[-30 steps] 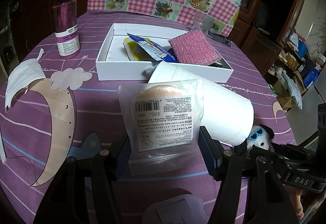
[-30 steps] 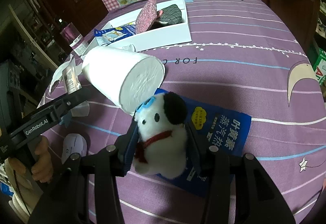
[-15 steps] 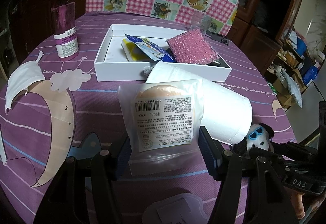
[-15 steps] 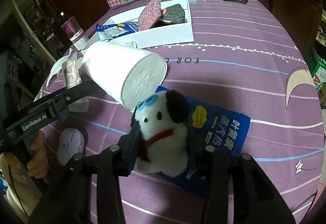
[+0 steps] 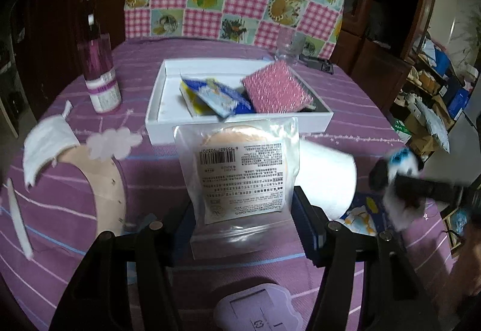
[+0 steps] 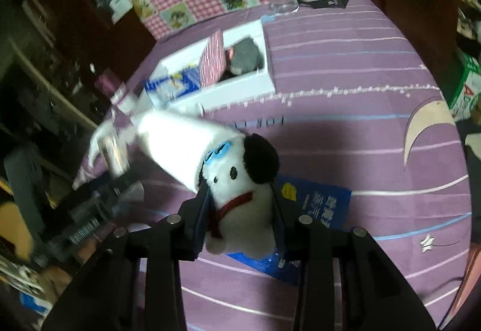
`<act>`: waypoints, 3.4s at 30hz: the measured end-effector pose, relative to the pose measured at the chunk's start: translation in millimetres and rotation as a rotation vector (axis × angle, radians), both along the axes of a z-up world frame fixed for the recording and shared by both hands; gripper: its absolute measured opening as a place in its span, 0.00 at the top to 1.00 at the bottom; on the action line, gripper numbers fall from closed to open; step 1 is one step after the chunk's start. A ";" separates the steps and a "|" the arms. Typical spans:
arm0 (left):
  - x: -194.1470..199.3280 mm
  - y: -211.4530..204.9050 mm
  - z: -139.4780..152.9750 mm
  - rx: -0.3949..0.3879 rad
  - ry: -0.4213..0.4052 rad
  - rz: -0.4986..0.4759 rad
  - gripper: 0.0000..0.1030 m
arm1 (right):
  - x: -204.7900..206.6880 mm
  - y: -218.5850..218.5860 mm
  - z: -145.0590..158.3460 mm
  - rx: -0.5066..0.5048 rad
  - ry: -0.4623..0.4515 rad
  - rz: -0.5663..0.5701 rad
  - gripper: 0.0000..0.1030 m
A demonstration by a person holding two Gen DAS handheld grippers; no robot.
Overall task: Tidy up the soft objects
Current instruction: 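Carry the bagged roll with the left tool while the right tool carries the plush toy over the box, then lower both items into the box and open both tools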
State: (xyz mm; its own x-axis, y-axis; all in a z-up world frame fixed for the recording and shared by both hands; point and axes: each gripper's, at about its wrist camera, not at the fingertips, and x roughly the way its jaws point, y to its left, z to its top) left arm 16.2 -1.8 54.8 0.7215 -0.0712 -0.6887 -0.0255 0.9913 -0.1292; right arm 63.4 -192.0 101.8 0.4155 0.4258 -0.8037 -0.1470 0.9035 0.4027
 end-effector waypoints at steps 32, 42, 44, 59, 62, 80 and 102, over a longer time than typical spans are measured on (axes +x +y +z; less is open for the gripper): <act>138.5 45.2 56.8 0.060 -0.035 0.135 0.42 | 179.5 68.5 21.1 0.159 -0.005 -0.027 0.63; 171.3 66.9 9.7 0.016 0.162 0.158 0.42 | 181.1 80.1 -5.5 0.236 -0.031 0.054 0.62; 173.0 60.6 -3.7 0.017 0.211 0.087 0.42 | 179.7 88.5 -7.3 0.242 -0.038 0.093 0.62; 173.2 88.1 -20.0 -0.200 0.173 0.148 0.22 | 188.2 105.0 -44.0 0.253 0.050 0.104 0.62; 173.8 89.1 -13.1 -0.252 0.148 0.118 0.20 | 187.5 100.9 -39.5 0.263 0.035 0.094 0.61; 156.3 88.5 28.0 -0.067 0.041 0.147 0.15 | 185.8 109.5 -46.7 0.400 0.084 0.092 0.42; 151.7 73.6 26.6 -0.029 0.088 0.128 0.64 | 169.9 86.2 5.8 0.165 -0.093 -0.060 0.19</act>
State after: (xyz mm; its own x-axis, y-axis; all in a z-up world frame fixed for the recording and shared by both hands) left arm 167.9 71.8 81.4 0.6633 -0.0030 -0.7484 -0.1639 0.9751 -0.1491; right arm 233.3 -105.8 107.6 0.5135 0.5210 -0.6818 -0.1383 0.8344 0.5335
